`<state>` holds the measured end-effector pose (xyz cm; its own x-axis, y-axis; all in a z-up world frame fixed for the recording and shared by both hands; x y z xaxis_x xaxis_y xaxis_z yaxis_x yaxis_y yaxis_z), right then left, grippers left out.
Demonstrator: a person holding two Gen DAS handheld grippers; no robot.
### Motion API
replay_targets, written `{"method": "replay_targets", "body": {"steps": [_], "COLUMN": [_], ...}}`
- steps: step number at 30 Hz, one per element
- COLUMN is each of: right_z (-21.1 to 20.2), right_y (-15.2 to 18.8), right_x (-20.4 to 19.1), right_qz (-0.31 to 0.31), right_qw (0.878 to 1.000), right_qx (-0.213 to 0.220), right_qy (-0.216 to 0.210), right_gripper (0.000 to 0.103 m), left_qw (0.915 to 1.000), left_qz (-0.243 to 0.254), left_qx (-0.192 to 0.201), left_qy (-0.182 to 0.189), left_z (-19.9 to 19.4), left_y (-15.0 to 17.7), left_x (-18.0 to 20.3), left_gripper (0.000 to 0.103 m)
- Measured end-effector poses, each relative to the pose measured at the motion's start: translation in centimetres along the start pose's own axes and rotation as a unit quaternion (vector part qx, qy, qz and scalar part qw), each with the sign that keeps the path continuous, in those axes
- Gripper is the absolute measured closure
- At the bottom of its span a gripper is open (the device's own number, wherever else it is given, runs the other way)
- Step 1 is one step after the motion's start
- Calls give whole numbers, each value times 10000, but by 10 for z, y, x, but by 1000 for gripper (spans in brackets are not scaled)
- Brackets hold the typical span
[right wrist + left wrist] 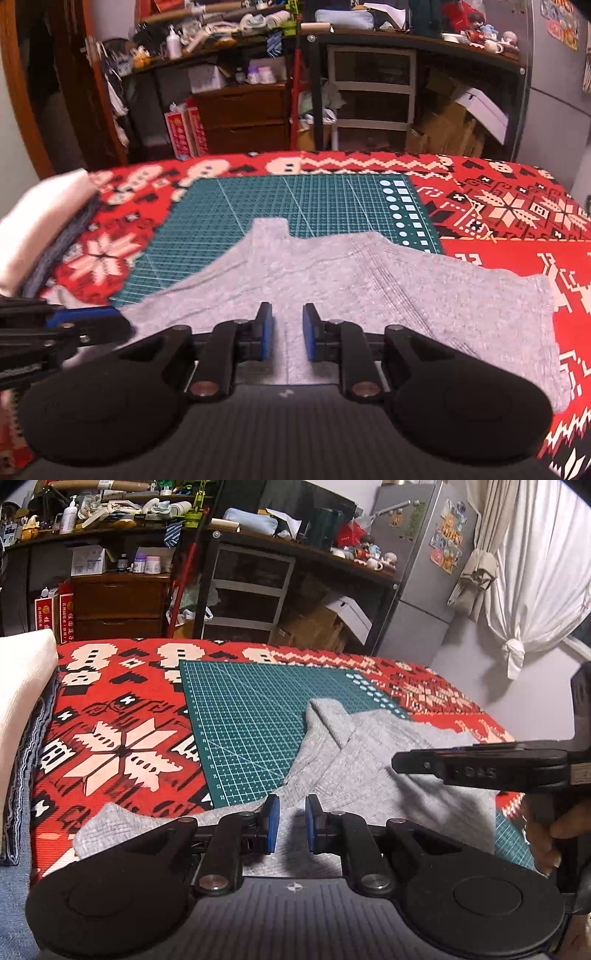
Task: Fold clothes
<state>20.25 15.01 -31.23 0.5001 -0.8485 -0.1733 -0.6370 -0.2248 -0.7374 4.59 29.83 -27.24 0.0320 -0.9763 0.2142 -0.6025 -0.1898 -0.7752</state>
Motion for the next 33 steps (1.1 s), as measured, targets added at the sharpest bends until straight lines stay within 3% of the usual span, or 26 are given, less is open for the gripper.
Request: {"method": "replay_targets", "body": {"steps": [9,11,25,29,33], "right_z": [-43,-43,-59,-79,-79], "right_y": [35,45,57,58,68], "right_x": [-19,-21,17,-2,-24], "right_qz": [-143,-182,362,13,-232], "right_qw": [9969,9966,9986,9982,9962], "right_qx": [-352,-438,-263,-201,-413], "right_qy": [-691,-669,-296,-564,-729], "right_gripper": [86,93,93,93,93], "left_qw": [9999,9998,9997,9994,9980], "left_qz": [84,60,1,128,275], "left_qx": [-35,-79,-160,-118,-171], "left_qy": [129,190,209,302,547], "left_z": [-13,-15,-38,-50,-57], "left_y": [7,9,30,35,43], "left_x": [10,12,14,23,37], "left_gripper": [90,90,90,90,90]}}
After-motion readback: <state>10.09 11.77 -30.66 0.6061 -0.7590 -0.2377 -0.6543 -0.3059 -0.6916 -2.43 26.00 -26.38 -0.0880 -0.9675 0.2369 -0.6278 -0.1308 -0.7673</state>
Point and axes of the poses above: each gripper's, at about its wrist camera, not at the fingertips, and z roughly the way its jaws point, x to its right, y to its underside, the point moved 4 cm from there along z, roughly the way its jaws point, and after that the axes turned 5 degrees about -y, right-handed, at the moved point
